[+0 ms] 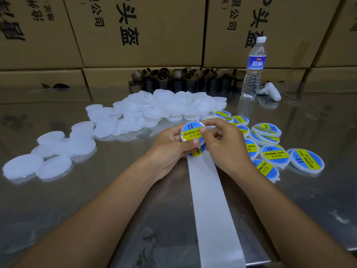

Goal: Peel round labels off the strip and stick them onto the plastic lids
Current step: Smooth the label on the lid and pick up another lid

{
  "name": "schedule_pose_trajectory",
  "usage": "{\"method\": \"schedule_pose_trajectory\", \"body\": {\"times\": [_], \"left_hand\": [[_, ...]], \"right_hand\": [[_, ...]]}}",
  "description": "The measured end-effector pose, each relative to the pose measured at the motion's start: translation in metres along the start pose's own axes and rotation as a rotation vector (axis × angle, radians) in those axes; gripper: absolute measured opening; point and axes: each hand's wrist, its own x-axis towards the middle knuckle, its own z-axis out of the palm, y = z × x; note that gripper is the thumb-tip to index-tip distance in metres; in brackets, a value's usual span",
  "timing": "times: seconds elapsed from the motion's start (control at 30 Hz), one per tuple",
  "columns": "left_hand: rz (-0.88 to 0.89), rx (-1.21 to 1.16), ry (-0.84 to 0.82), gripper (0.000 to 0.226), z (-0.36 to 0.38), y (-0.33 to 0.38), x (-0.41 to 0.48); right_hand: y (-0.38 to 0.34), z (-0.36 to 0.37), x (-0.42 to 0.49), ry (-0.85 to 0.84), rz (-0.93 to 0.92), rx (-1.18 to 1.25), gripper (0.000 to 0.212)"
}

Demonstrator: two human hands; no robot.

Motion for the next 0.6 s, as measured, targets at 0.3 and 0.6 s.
{"method": "schedule_pose_trajectory", "body": {"times": [0.3,0.6], "left_hand": [[0.017,-0.087,0.009,0.023,-0.004,0.002,0.004],[0.025,-0.084,0.022,0.026,-0.006,0.004,0.006]], "right_hand": [[-0.003,0.0,0.001,0.001,0.032,0.07,0.011],[-0.011,-0.002,0.0,0.015,0.124,0.174,0.007]]}}
